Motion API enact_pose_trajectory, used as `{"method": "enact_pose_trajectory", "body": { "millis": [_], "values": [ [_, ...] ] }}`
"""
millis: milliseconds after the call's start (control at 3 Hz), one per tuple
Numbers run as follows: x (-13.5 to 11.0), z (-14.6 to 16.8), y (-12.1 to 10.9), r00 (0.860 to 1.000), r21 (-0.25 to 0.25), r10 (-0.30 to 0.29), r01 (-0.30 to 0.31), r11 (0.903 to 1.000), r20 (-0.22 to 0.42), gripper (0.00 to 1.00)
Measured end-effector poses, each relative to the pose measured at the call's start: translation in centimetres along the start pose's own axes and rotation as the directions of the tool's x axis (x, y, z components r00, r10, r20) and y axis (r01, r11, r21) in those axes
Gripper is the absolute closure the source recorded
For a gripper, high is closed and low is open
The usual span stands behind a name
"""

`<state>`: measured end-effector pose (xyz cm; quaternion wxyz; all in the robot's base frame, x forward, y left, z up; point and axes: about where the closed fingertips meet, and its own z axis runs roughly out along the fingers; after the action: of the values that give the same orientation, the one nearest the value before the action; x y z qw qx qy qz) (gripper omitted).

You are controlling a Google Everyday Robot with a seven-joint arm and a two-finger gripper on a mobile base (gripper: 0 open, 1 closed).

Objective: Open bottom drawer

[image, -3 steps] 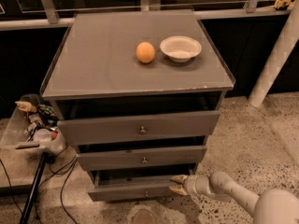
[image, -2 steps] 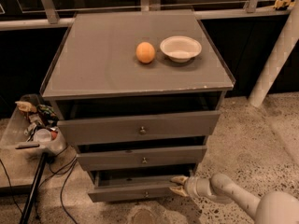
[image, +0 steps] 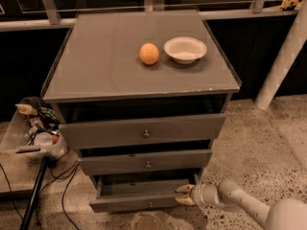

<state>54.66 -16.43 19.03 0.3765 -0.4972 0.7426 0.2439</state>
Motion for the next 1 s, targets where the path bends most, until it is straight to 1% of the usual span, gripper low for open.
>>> {"method": "enact_pose_trajectory", "body": {
  "millis": [333, 667, 1000],
  "values": [
    [0.0, -2.8, 2.2, 0.999, 0.039, -0.029, 0.028, 0.9988, 0.02, 1.0],
    [1.9, -6.9, 8.9, 0.998, 0.071, 0.021, -0.025, 0.9972, 0.057, 1.0],
    [3.6, -9.0, 11.6, 0.995, 0.095, 0.075, -0.081, 0.9922, 0.071, 0.82]
  ]
}}
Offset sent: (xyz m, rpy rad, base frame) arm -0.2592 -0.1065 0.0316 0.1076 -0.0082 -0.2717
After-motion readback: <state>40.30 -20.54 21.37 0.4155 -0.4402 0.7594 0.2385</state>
